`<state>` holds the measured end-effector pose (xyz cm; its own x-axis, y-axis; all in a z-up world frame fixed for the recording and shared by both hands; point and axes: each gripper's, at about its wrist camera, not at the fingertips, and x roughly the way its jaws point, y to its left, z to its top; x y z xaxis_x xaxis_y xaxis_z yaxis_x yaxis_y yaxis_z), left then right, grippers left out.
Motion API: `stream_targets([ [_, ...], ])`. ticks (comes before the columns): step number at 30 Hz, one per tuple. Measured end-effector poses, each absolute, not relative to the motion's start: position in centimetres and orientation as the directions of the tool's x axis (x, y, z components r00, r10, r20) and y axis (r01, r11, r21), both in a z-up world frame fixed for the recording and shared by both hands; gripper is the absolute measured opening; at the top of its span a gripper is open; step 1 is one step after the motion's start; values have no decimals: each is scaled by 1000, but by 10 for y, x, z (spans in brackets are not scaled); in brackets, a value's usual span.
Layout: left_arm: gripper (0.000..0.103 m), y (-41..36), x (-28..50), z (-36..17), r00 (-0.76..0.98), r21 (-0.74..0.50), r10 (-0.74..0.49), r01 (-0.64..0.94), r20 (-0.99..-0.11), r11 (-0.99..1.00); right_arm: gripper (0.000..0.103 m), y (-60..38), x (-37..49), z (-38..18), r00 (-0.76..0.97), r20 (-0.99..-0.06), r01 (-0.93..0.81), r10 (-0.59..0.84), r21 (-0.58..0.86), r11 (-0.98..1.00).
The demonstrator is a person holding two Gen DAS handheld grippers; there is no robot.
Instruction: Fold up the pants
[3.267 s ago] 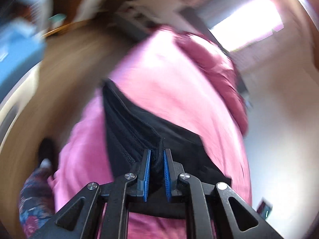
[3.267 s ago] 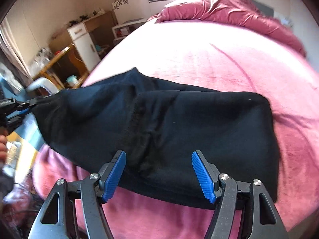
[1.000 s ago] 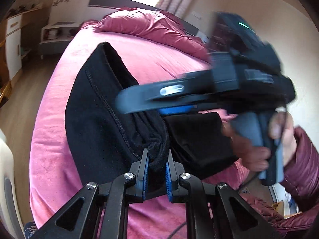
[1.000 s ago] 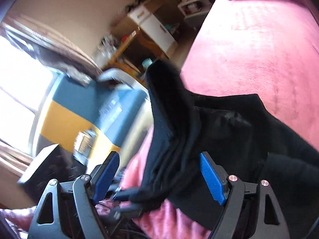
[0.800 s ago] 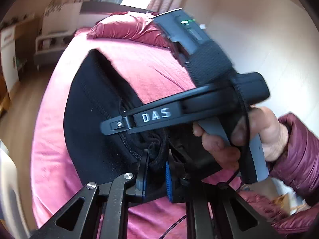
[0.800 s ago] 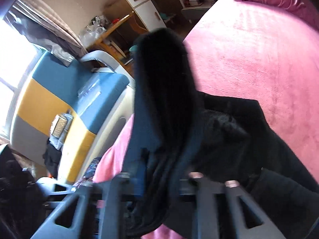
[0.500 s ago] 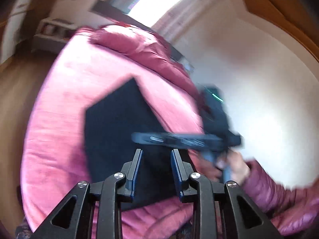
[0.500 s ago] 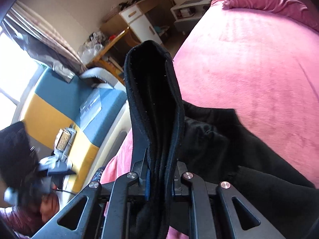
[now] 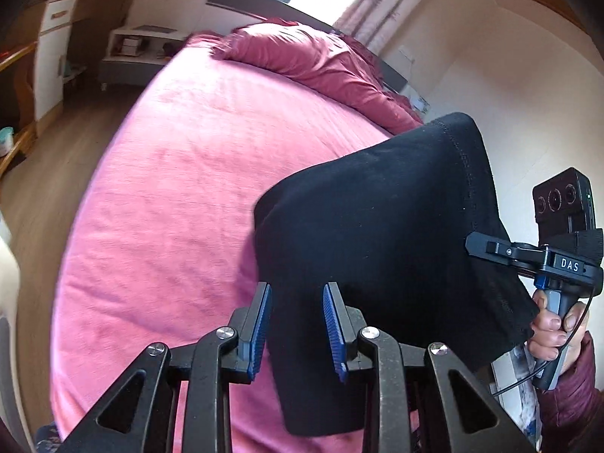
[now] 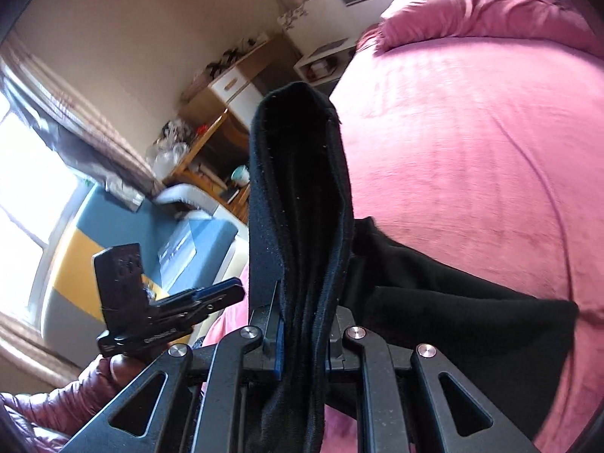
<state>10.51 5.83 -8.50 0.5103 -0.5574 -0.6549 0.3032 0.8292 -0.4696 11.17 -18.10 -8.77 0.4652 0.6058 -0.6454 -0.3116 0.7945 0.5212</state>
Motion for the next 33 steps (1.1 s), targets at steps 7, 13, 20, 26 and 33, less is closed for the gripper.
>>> stream_targets([
  [7,28,0,101,-98,371,-434,-596,436,-712,789,14,-233,96,-105,495,-663,-208,562,538,817],
  [13,28,-35,88,-119,277,-403,-584,503,-763,765,14,-282,89,-152,495,-719,-70,488,527,847],
  [20,28,-59,81,-134,224,-411,-591,531,-775,741,14,-319,85,-213,468,-763,66,446,533,843],
  [26,28,-72,84,-140,205,-404,-577,535,-791,742,22,-338,72,-208,521,-721,108,457,587,802],
  [33,28,-51,84,-128,218,-452,-623,518,-751,726,25,-358,17,-164,600,-691,142,403,588,796],
])
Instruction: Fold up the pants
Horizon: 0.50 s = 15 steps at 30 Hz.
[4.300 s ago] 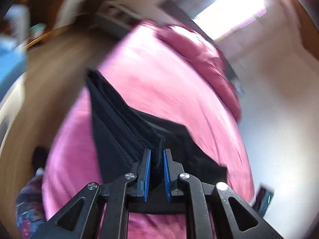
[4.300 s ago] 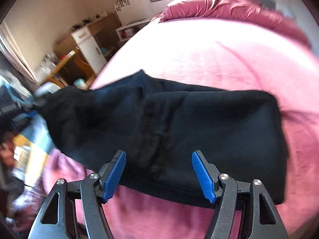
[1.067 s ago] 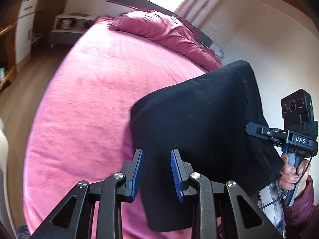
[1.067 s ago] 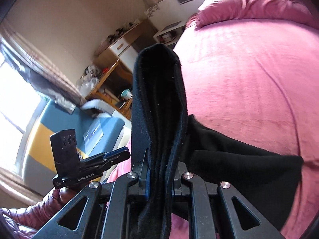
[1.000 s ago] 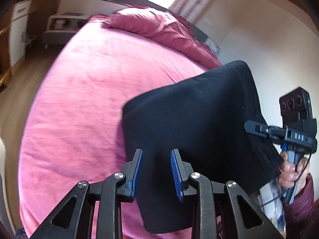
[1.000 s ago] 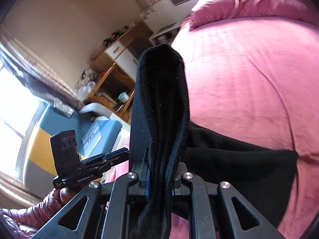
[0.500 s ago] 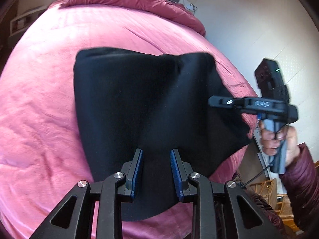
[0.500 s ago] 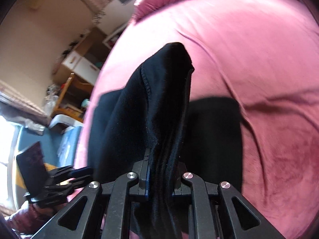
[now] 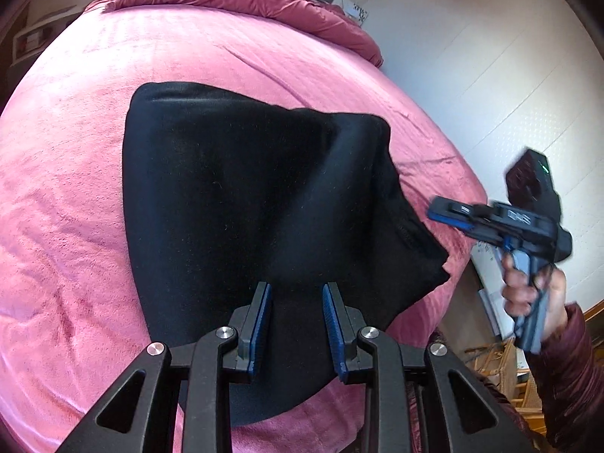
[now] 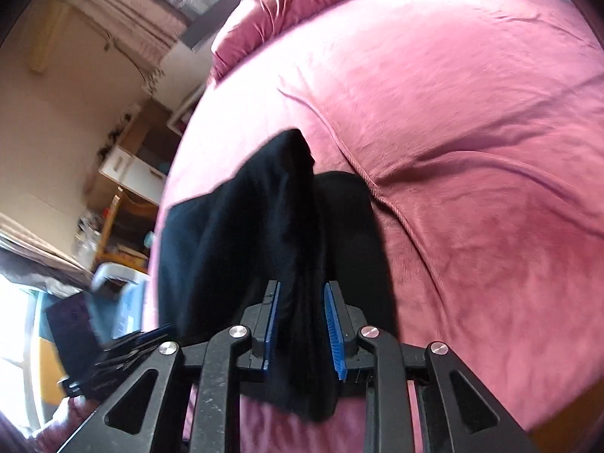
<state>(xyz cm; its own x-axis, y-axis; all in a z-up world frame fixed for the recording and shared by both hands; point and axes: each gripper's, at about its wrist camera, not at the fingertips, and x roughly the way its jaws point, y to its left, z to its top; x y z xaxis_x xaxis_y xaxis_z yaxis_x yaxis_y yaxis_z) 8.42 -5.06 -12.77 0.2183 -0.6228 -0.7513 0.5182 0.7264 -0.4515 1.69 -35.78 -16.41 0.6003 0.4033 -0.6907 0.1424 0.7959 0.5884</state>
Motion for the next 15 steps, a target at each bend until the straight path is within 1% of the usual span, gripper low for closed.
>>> stream_targets([
  [3,28,-42,81,-120,228,-461,-635,517,-738,721,25,-344,-4,-161,578,-670,135,465,641,756],
  [5,28,-30,80,-114,240,-457,-636,519,-733,722,25,-327,-12,-170,537,-682,159,497,660,734],
  [7,29,-26,79,-109,251,-453,-638,522,-728,722,35,-321,-17,-181,517,-699,192,495,658,729],
  [8,29,-25,77,-109,256,-453,-640,524,-725,722,35,-320,-17,-187,518,-704,214,486,657,723],
  [14,29,-14,72,-102,282,-442,-641,529,-714,725,35,-329,-8,-202,572,-689,299,445,681,668],
  [15,29,-12,73,-102,283,-447,-643,523,-712,726,28,-329,-7,-201,577,-696,304,427,668,679],
])
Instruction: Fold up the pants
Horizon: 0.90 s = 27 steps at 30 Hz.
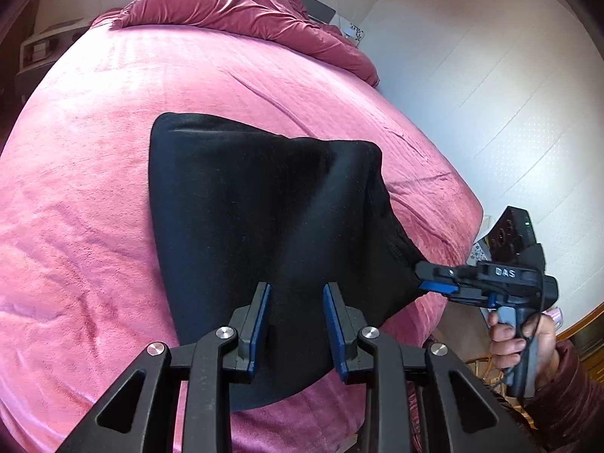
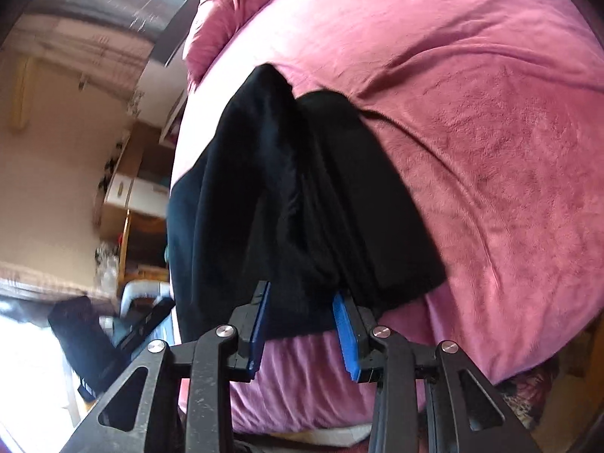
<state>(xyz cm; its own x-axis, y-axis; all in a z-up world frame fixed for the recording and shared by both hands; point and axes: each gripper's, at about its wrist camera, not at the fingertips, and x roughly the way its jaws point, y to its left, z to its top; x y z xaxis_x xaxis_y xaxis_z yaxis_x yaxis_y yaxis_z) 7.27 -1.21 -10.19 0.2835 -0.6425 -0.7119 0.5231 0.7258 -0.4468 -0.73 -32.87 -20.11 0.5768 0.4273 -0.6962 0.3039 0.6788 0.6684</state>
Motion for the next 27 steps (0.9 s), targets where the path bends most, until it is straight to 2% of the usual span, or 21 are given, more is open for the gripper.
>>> stream_targets([
  [1,29,-11,73,-102,286,-448,-642,519,-711,728,9,-328,-6,-199,580,-708,310,403,649,695],
  [7,29,-2,73,-103,289,-442,-630,507,-721,739,7,-323,-25,-166,606,-711,239,358,592,770],
  [9,29,-3,74,-107,274,-443,-625,506,-731,740,7,-324,-31,-167,584,-743,254,326,549,796],
  [16,29,-24,71,-117,264,-386,-579,530,-771,755,7,-334,-23,-216,525,-793,346,309,531,774],
  [21,29,-26,71,-110,303,-368,-570,521,-764,770,7,-335,-29,-206,525,-789,316,318,528,788],
  [22,29,-25,72,-107,316,-362,-566,518,-761,775,8,-334,-30,-202,523,-791,305,318,522,796],
  [25,29,-28,73,-100,371,-307,-530,514,-762,801,25,-330,-36,-183,519,-813,291,264,458,840],
  [27,29,-31,73,-96,405,-273,-509,511,-760,815,25,-326,-39,-164,544,-816,269,197,392,880],
])
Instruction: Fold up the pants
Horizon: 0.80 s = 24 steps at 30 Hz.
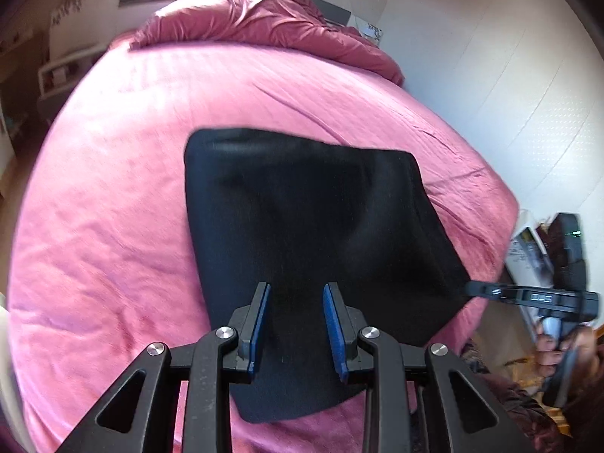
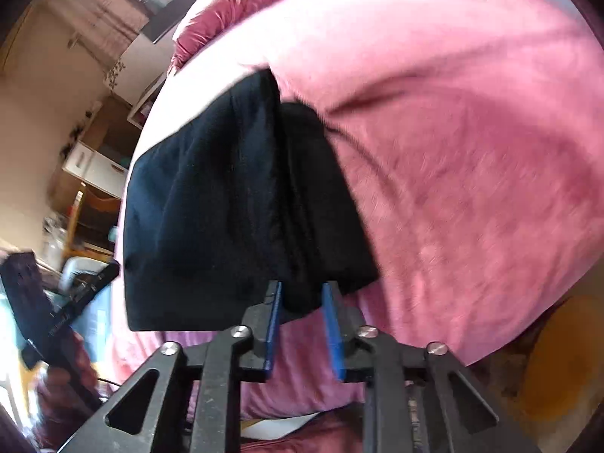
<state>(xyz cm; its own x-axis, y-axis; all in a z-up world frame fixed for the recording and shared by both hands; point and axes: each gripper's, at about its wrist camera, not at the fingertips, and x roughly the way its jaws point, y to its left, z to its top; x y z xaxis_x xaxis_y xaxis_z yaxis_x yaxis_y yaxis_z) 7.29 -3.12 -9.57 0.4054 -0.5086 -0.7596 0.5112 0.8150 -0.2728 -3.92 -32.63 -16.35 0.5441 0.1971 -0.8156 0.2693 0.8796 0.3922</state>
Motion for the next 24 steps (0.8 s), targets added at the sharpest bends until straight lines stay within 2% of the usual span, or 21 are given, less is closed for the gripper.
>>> stream_targets([
  [5,29,-39,69,-85,465,-213,-468,500,-752,839,25,-305,-22,-131,596,-788,190,153,324,927],
  [8,29,-45,69,-81,490,-181,-445,495,-750,850,33,-288,0,-127,595,-787,141,162,301,943],
  [12,29,-43,71,-79,506,-156,-434,501,-745,851,34,-272,24,-129,587,-796,108,150,260,960],
  [24,29,-50,94,-78,521,-105,-398,504,-755,858,35,-281,74,-138,572,-816,167,78,209,964],
])
